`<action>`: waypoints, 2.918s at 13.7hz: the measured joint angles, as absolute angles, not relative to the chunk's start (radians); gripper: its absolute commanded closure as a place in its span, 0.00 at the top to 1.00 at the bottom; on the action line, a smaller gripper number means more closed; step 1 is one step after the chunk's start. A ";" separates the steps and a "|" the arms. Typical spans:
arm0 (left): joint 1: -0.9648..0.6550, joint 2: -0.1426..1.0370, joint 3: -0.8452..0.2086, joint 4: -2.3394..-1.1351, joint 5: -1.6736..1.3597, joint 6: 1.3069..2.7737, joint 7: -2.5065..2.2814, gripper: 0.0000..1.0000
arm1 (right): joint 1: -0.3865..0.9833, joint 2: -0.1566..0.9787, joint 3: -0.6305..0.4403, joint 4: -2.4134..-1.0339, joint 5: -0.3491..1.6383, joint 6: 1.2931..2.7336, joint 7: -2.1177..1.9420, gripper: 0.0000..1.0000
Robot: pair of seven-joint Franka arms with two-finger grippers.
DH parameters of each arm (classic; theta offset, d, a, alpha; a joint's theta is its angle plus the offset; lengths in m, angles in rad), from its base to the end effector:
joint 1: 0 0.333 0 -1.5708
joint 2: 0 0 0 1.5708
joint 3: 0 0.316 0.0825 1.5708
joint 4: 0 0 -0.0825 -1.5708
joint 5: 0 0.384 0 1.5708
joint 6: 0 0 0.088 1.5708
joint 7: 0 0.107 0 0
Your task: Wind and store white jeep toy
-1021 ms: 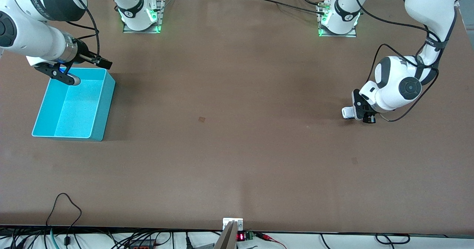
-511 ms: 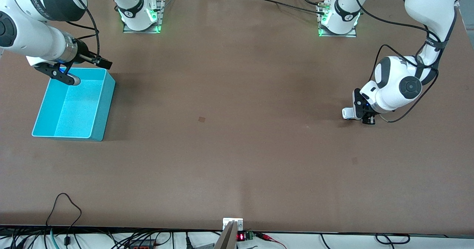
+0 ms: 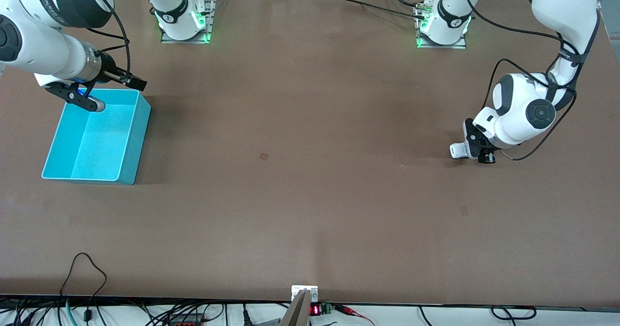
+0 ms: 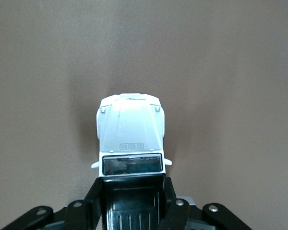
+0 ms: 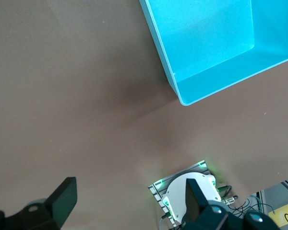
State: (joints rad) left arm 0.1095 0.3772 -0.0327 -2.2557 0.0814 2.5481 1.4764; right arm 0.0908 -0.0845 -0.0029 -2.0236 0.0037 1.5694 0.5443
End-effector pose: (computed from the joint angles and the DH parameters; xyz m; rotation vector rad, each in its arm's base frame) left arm 0.5293 0.0391 0.1872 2.3039 -2.0768 -0.1264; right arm 0.4850 0.0431 0.4620 2.9063 -0.6759 -0.5321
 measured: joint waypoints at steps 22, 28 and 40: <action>0.109 0.382 -0.037 -2.256 0.139 2.561 1.476 0.01 | 0.091 -0.085 -0.003 -2.024 0.004 1.569 0.544 1.00; 0.113 0.382 -0.037 -2.257 0.139 2.563 1.477 0.01 | 0.091 -0.085 -0.003 -2.024 0.004 1.569 0.544 1.00; 0.189 0.383 -0.037 -2.258 0.139 2.575 1.547 0.01 | 0.091 -0.085 -0.003 -2.024 0.004 1.569 0.544 1.00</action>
State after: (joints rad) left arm 0.1887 0.3832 -0.0372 -2.2579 0.1392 2.5754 1.5473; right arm 0.0908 -0.0845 -0.0030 -2.0236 0.0037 1.5694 0.5442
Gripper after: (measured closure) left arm 0.485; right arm 0.000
